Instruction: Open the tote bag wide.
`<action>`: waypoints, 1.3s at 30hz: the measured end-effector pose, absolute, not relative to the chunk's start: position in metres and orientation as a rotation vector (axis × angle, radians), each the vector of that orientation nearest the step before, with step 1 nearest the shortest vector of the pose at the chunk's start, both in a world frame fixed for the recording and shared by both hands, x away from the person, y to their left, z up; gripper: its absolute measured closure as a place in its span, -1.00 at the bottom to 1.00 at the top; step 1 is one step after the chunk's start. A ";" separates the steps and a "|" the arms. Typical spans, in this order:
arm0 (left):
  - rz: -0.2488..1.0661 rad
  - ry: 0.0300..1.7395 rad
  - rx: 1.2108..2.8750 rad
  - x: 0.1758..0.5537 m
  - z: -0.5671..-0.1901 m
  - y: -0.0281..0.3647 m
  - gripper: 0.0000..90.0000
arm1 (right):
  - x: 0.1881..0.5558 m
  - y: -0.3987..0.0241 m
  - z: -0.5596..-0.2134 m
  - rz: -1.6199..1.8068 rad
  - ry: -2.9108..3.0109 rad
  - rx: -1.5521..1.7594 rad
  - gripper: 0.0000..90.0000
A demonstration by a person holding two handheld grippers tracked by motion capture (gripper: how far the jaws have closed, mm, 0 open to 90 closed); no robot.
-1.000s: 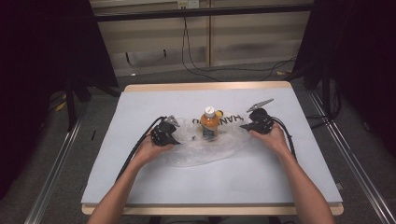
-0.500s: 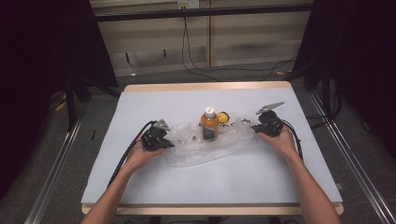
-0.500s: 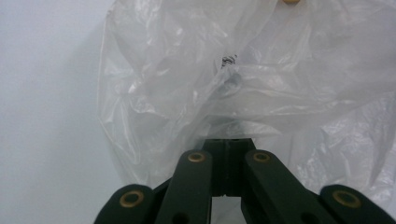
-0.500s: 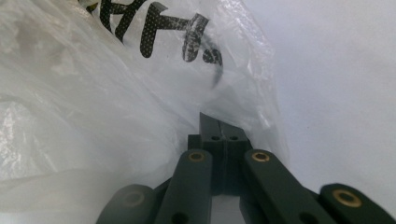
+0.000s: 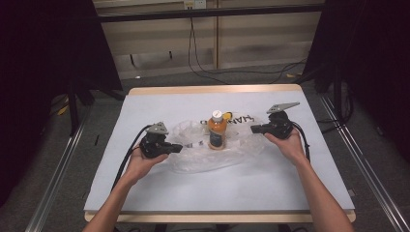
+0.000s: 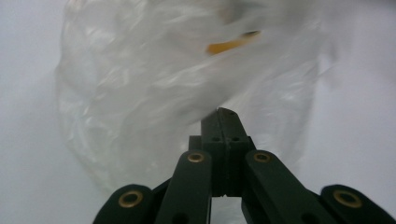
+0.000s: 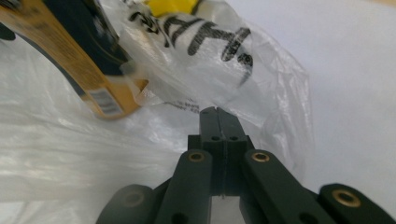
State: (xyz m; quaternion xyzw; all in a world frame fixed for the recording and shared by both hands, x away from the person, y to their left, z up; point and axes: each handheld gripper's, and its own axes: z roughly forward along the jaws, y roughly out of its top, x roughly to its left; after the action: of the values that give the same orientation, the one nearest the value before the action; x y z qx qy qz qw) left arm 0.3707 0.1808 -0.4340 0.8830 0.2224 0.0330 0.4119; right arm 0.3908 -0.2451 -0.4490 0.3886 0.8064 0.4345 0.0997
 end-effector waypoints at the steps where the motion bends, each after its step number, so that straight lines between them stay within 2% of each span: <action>1: 0.089 0.539 2.223 0.368 -0.431 0.178 1.00 | 0.391 -0.244 -0.445 1.295 2.384 1.129 1.00; 6: 0.085 0.463 2.256 0.360 -0.418 0.155 1.00 | 0.391 -0.228 -0.422 1.314 2.419 1.047 1.00; 10: 0.080 0.414 2.318 0.370 -0.408 0.127 1.00 | 0.403 -0.208 -0.414 1.277 2.504 1.004 1.00; 15: 0.066 0.476 2.435 0.399 -0.419 0.098 1.00 | 0.425 -0.179 -0.424 1.192 2.652 1.010 1.00; 20: 0.005 0.539 2.493 0.413 -0.448 0.085 1.00 | 0.437 -0.162 -0.451 1.075 2.774 1.011 1.00; 24: -0.028 0.511 2.510 0.404 -0.464 0.082 1.00 | 0.441 -0.157 -0.467 1.018 2.832 1.032 1.00; 33: -0.065 0.371 2.605 0.372 -0.459 0.074 1.00 | 0.459 -0.151 -0.472 0.958 2.784 1.118 1.00; 39: -0.044 0.227 2.658 0.325 -0.456 0.065 1.00 | 0.487 -0.145 -0.470 0.852 2.681 1.180 1.00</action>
State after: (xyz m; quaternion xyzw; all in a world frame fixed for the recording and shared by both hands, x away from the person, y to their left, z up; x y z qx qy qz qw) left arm 0.3252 0.0651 -0.4558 0.9685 0.0828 -0.0160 0.2345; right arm 0.4874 -0.1446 -0.4695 0.3865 0.8778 0.2792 0.0455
